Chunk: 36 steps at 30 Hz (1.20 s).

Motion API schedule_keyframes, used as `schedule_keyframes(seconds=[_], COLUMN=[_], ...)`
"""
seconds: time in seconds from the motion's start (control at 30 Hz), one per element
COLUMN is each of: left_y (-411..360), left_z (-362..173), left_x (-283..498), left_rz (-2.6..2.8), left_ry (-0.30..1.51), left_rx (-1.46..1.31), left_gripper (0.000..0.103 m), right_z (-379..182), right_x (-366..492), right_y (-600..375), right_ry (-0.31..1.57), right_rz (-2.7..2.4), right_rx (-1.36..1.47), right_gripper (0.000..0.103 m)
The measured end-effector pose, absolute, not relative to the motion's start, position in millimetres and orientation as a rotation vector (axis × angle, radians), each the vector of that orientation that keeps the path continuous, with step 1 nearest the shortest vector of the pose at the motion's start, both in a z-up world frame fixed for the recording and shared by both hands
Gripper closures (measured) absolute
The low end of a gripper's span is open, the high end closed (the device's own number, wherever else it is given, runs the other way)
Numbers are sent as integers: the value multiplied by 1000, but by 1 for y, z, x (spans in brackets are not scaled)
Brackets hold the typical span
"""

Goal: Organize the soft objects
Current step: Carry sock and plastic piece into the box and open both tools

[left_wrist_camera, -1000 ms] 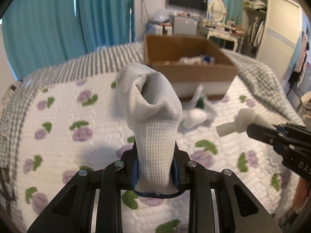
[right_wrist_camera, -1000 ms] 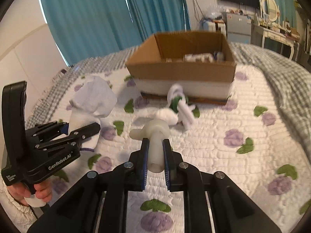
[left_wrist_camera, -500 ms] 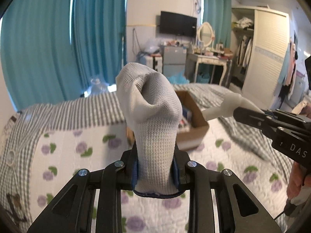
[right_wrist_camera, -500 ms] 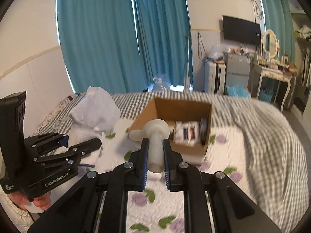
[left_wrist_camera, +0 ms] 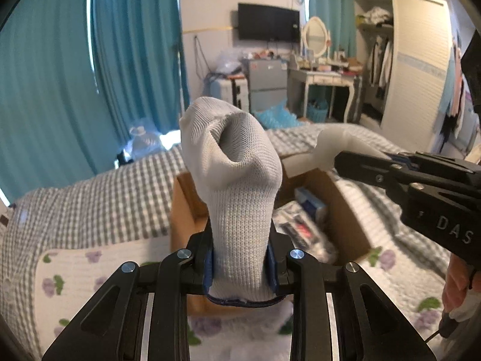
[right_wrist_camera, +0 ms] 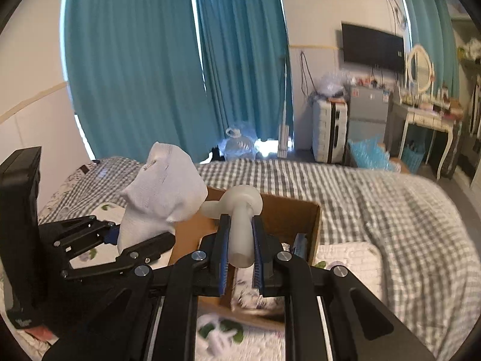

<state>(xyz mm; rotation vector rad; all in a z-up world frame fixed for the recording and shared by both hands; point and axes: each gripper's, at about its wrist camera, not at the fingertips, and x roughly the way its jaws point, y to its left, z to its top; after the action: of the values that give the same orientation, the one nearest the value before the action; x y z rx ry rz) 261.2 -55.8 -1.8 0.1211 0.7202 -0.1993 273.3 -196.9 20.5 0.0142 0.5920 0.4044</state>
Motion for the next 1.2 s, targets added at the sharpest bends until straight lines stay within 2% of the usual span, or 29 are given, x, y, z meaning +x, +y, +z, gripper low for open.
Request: schedule_keyframes(seconds=[0.17, 0.23, 0.27, 0.3, 0.33, 0.4, 0.63, 0.87, 0.97, 1.0, 1.03, 1.13, 1.2], left_y=[-56, -57, -55, -53, -52, -50, -44, -35, -32, -32, -29, -23, -18], left_z=[-27, -32, -34, -33, -34, -32, -5, 80, 118, 128, 141, 163, 171], left_x=[287, 295, 296, 296, 296, 295, 274, 209, 178, 170, 154, 121, 104], left_rz=[-215, -187, -156, -145, -150, -147, -123, -126, -121, -116, -107, -99, -86], left_ry=[718, 716, 701, 678, 671, 674, 649, 530, 465, 443, 407, 334, 308], left_rx=[192, 226, 234, 229, 224, 211, 176, 115, 111, 109, 101, 74, 59], left_gripper=[70, 48, 32, 30, 30, 30, 30, 30, 28, 19, 15, 14, 14], right_z=[-15, -23, -25, -27, -29, -29, 3, 82, 114, 122, 133, 152, 158], right_x=[313, 324, 328, 333, 335, 336, 309, 233, 193, 183, 167, 134, 116], right_y=[-196, -198, -200, -203, -205, -211, -221, -224, -225, -224, -225, -222, -221], right_ry=[620, 620, 621, 623, 621, 607, 560, 469, 420, 410, 393, 361, 347], right_rz=[423, 417, 410, 389, 376, 366, 333, 310, 313, 314, 316, 330, 343], right_rx=[-24, -26, -21, -13, -5, 10, 4, -41, -50, -51, -53, -51, -46], right_gripper=[86, 83, 79, 66, 48, 38, 35, 31, 25, 22, 18, 9, 8])
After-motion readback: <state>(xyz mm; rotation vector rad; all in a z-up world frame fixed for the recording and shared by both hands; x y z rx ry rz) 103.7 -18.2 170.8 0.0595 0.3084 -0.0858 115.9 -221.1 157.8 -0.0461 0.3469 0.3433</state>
